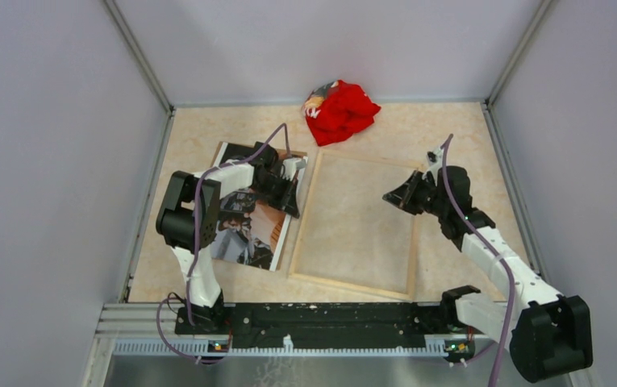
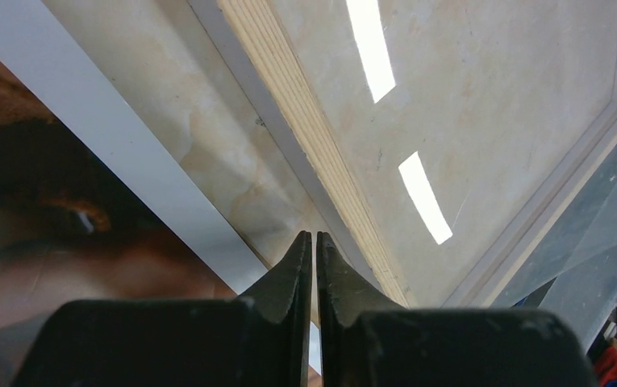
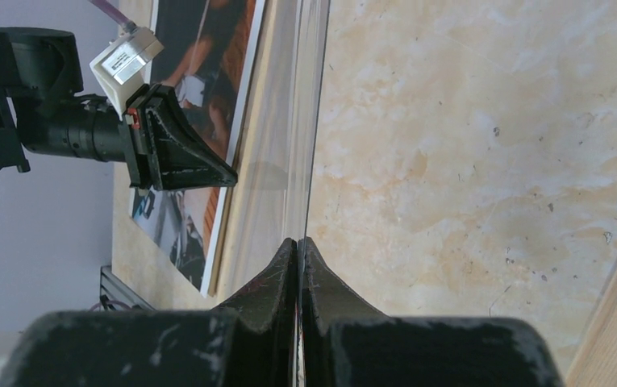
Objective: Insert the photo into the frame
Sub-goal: Place the photo frame item in the photo frame.
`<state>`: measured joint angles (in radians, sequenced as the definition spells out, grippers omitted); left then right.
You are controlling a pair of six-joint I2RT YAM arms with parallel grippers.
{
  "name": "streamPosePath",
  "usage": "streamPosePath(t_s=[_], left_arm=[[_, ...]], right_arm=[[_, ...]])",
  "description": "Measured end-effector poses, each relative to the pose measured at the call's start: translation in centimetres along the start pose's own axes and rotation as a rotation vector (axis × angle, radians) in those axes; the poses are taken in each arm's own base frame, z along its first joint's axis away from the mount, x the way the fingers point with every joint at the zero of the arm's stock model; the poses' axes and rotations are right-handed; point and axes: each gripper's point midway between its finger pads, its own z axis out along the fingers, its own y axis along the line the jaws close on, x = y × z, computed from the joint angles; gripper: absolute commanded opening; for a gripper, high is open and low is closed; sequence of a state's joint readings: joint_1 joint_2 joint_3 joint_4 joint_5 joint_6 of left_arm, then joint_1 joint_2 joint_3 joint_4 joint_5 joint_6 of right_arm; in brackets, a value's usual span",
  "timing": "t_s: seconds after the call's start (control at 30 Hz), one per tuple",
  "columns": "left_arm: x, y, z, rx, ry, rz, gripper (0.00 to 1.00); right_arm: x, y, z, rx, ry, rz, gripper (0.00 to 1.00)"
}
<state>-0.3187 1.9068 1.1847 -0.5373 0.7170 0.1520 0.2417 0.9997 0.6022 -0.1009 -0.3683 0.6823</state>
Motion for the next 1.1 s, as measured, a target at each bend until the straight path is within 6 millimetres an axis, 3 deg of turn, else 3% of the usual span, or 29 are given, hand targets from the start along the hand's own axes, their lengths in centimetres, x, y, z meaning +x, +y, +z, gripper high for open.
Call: streamPosePath(t_s=[1.1], left_arm=[[-0.5, 0.0, -0.2, -0.005, -0.005, 0.009, 0.12]], right_arm=[[1.8, -3.7, 0.5, 0.076, 0.063, 0.019, 0.0]])
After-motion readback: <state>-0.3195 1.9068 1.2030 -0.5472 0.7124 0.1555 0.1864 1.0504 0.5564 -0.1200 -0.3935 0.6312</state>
